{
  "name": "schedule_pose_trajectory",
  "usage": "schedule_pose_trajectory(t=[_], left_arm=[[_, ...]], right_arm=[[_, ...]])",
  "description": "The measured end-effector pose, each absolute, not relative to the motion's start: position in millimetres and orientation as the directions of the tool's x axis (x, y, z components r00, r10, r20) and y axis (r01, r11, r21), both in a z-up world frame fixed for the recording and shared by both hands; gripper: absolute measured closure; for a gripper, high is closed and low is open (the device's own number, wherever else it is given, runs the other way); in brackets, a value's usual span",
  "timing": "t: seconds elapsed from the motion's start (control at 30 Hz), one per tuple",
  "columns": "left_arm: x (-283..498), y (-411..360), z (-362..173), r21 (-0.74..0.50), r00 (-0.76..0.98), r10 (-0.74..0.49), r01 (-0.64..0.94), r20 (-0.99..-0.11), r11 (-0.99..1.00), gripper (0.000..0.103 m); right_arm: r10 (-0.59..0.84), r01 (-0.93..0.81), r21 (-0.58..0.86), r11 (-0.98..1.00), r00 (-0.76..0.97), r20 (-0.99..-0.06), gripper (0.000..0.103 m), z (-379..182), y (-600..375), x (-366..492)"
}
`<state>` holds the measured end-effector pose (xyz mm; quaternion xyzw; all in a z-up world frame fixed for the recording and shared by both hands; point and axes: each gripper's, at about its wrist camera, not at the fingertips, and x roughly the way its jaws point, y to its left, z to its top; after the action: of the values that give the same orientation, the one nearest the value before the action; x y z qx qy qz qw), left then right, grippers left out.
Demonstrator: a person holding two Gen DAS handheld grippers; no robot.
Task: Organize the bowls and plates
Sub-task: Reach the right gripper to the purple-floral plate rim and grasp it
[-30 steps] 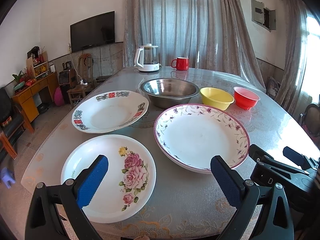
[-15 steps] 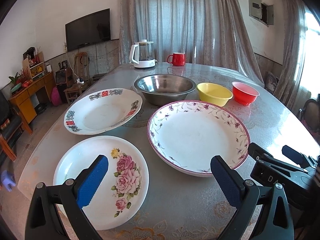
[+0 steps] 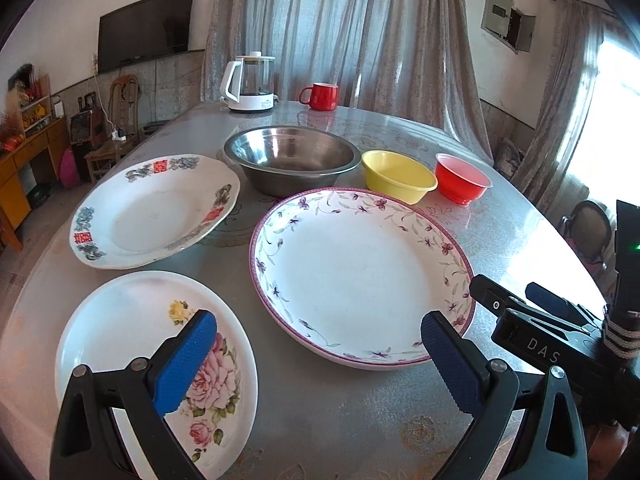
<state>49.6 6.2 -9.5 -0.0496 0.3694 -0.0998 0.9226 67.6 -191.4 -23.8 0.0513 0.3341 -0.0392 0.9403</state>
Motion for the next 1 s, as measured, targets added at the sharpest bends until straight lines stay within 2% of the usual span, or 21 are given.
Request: schedule_pose_trajectory(t=[0.2,0.23,0.27,0.37,0.43,0.47,0.5,0.7,0.97,1.0], left_arm=[[82,13,-8,-0.182,0.645,-0.240,0.156,-0.725,0.971,0.000],[87,14,-8,-0.187,0.636,-0.246,0.160,-0.731,0.969,0.000],[93,15,-8,-0.192,0.625,-0.255,0.168,-0.738,0.967,0.000],[106,16,-9,-0.180,0.620,-0.254,0.181,-0.742,0.967,0.002],[112,17,-12,-0.199,0.602,-0.278,0.195,-0.748,0.960,0.012],[116,18,-15,-0.222,0.582,-0.297,0.200,-0.757,0.954,0.026],[121,18,-17,-0.241,0.562,-0.312,0.199,-0.766,0.950,0.033],[132,26,-18,-0.271,0.544,-0.342,0.209,-0.766,0.940,0.038],[148,32,-12,-0.237,0.538,-0.352,0.273,-0.766,0.932,0.043],[153,33,-14,-0.241,0.525,-0.355,0.274,-0.774,0.931,0.048]], right_arm=[[0.056,0.061,0.154,0.986,0.752,-0.656,0.024,-24,-205,84],[0.069,0.052,0.162,0.985,0.748,-0.660,0.033,-24,-205,88],[0.090,0.040,0.178,0.983,0.741,-0.665,0.047,-24,-206,92],[0.130,0.006,0.192,0.981,0.717,-0.685,0.068,-24,-204,109],[0.127,0.004,0.183,0.983,0.708,-0.695,0.076,-27,-203,120],[0.130,0.002,0.185,0.983,0.702,-0.701,0.078,-28,-203,123],[0.134,-0.001,0.185,0.983,0.693,-0.708,0.079,-31,-204,127],[0.174,-0.036,0.200,0.979,0.655,-0.736,0.080,-43,-201,134],[0.188,-0.069,0.190,0.979,0.658,-0.729,0.080,-44,-200,137],[0.189,-0.075,0.186,0.980,0.658,-0.729,0.080,-44,-200,137]])
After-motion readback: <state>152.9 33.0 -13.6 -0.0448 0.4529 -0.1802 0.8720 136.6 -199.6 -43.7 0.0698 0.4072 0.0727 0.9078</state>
